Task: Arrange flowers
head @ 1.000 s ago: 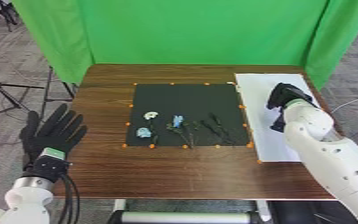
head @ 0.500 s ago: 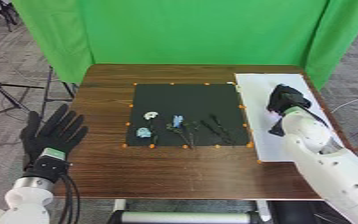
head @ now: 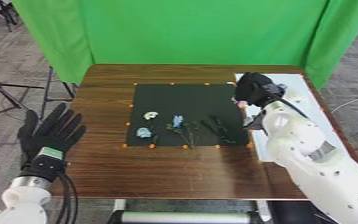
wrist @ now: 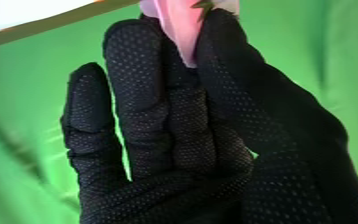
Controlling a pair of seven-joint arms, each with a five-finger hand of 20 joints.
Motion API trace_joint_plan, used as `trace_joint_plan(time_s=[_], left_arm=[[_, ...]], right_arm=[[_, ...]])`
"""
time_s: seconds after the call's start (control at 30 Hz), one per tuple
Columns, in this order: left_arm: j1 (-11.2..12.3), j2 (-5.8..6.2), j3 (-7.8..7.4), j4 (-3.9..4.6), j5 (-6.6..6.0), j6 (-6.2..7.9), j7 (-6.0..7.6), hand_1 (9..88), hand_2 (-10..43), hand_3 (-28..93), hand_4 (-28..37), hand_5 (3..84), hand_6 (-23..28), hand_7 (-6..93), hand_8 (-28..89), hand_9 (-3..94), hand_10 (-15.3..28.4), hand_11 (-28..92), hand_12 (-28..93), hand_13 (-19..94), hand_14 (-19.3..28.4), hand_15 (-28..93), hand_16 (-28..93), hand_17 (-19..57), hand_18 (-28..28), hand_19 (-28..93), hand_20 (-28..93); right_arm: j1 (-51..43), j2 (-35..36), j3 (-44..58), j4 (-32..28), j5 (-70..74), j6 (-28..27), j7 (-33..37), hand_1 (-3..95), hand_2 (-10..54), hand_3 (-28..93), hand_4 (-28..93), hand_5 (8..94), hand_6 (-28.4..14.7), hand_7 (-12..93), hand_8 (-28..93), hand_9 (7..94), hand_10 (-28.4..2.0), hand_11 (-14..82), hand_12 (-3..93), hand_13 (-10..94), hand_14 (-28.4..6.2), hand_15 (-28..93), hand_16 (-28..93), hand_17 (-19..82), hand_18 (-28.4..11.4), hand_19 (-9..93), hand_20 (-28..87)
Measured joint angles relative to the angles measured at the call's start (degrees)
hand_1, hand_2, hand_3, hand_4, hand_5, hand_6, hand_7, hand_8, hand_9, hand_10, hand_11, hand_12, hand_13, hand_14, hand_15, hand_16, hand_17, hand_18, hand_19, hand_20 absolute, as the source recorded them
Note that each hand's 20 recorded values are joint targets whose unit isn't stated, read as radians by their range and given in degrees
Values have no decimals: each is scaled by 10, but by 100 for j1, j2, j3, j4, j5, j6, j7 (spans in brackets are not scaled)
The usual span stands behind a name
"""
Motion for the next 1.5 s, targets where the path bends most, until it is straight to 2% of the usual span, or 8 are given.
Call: trace_joint_plan(time_s=[0.23,0.43,0.63,0.73,0.9,1.13,1.3,1.5], left_arm=[[-2,-8,77,0,12,-20,-24,260,122,680,-283,340,65,147,-98,276,138,204,114,174,137,324,-70,-62,120,264,88],[-15,-32,87,2,79,-16,-154,260,122,681,-283,340,65,147,-98,276,138,204,113,173,137,324,-71,-63,121,264,88],[-47,-32,119,6,109,-17,-184,259,121,683,-283,340,66,146,-97,276,138,204,113,173,137,325,-71,-62,120,264,88],[-75,-32,142,10,120,-17,-184,260,121,682,-283,340,65,146,-98,275,138,204,113,167,137,322,-72,-63,120,264,88],[-93,-31,154,9,123,-13,-186,261,122,679,-283,340,65,145,-97,267,137,201,112,155,133,313,-71,-63,120,264,88],[-50,-35,20,-3,121,9,-180,254,134,673,-283,335,64,141,-98,264,137,200,111,150,131,309,-71,-63,120,264,87],[-8,-44,-71,-15,119,24,-175,250,133,673,-283,335,64,140,-96,263,137,199,111,148,131,308,-70,-63,120,264,87],[19,-51,-85,-19,118,26,-172,249,132,674,-283,334,63,139,-96,263,137,197,112,147,130,308,-68,-64,120,263,87]], right_arm=[[348,-690,-378,410,7,-162,-41,605,-49,660,-283,731,-2,302,8,846,-80,97,405,698,-65,442,424,367,-179,756,359],[426,-857,-852,407,-116,-168,-108,599,-50,668,-283,728,0,305,4,844,-79,92,400,695,-64,436,423,364,-179,758,360],[491,-1024,-1107,544,-212,-163,-132,596,-50,671,-283,720,-1,305,-3,840,-80,89,395,689,-68,440,424,358,-185,765,364],[547,-1073,-1238,648,-260,-143,-129,572,-67,680,-283,701,-8,302,-22,818,-83,82,367,679,-73,454,406,352,-194,775,367],[553,-1143,-1242,699,-284,-120,-127,537,-88,696,-283,686,-13,292,-29,762,-103,136,284,660,-82,480,371,343,-204,790,375],[519,-1140,-1180,635,-284,-130,-134,491,-95,745,-283,644,-19,257,-41,684,-129,191,181,642,-97,507,337,330,-211,801,378],[409,-1127,-1064,530,-272,-181,-110,473,-95,755,-283,637,-19,243,-53,662,-138,182,165,633,-106,520,302,326,-215,804,377],[274,-1061,-904,343,-266,-304,-88,407,-73,785,-281,602,-27,217,-140,603,-154,161,154,596,-123,545,254,311,-221,803,373]])
